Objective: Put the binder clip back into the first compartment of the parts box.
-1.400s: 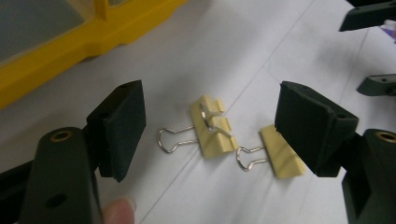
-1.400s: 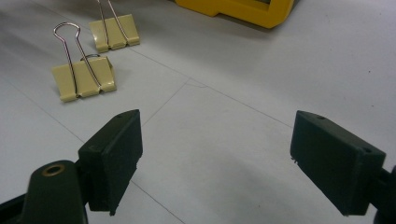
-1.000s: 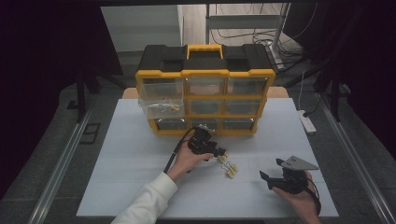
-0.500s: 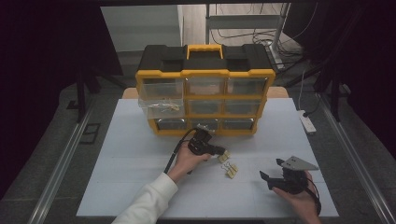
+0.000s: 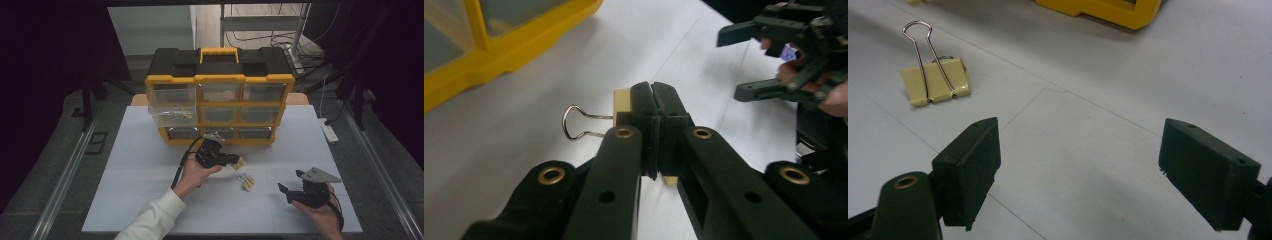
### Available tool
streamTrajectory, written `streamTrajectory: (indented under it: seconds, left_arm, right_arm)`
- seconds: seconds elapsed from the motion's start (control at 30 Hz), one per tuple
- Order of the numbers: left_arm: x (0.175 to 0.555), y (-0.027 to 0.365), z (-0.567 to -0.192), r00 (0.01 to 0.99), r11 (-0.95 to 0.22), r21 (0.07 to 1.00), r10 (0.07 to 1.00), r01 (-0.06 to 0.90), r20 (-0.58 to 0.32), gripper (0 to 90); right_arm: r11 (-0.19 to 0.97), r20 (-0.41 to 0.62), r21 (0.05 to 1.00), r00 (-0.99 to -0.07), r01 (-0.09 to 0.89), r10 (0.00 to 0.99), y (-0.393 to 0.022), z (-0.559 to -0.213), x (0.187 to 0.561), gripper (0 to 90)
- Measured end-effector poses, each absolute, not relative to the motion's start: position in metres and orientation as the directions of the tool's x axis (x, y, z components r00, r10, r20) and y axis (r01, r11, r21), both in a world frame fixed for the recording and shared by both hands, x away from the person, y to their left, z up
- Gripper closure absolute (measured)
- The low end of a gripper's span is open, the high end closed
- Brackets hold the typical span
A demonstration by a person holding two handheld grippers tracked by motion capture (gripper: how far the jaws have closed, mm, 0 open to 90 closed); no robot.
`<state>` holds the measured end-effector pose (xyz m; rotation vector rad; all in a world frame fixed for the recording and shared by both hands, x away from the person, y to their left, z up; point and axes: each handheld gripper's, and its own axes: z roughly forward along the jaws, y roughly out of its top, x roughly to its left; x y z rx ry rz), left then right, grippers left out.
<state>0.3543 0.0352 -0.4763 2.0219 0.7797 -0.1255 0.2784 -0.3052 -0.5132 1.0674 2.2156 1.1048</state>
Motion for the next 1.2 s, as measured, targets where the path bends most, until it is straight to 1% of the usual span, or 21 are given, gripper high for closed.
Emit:
streamTrajectory:
  seconds: [0.33,0.47,0.83,1.2]
  left_arm:
    - [0.338,0.044,-0.459,0.826,-0.338,0.784,0.430,0.521,-0.364,88.6]
    - [0.332,0.053,-0.448,0.831,-0.299,0.806,0.412,0.510,-0.373,88.6]
    - [0.323,0.078,-0.423,0.828,-0.209,0.844,0.407,0.495,-0.385,88.6]
    - [0.310,0.098,-0.396,0.846,-0.140,0.889,0.400,0.436,-0.352,88.6]
  right_arm:
    - [0.382,-0.046,0.811,-0.603,0.443,0.797,-0.305,-0.513,0.278,17.4]
    - [0.383,-0.048,0.811,-0.601,0.442,0.797,-0.306,-0.513,0.278,17.5]
    - [0.382,-0.049,0.811,-0.599,0.443,0.799,-0.305,-0.513,0.277,17.5]
    - [0.384,-0.051,0.810,-0.600,0.443,0.799,-0.305,-0.513,0.277,17.5]
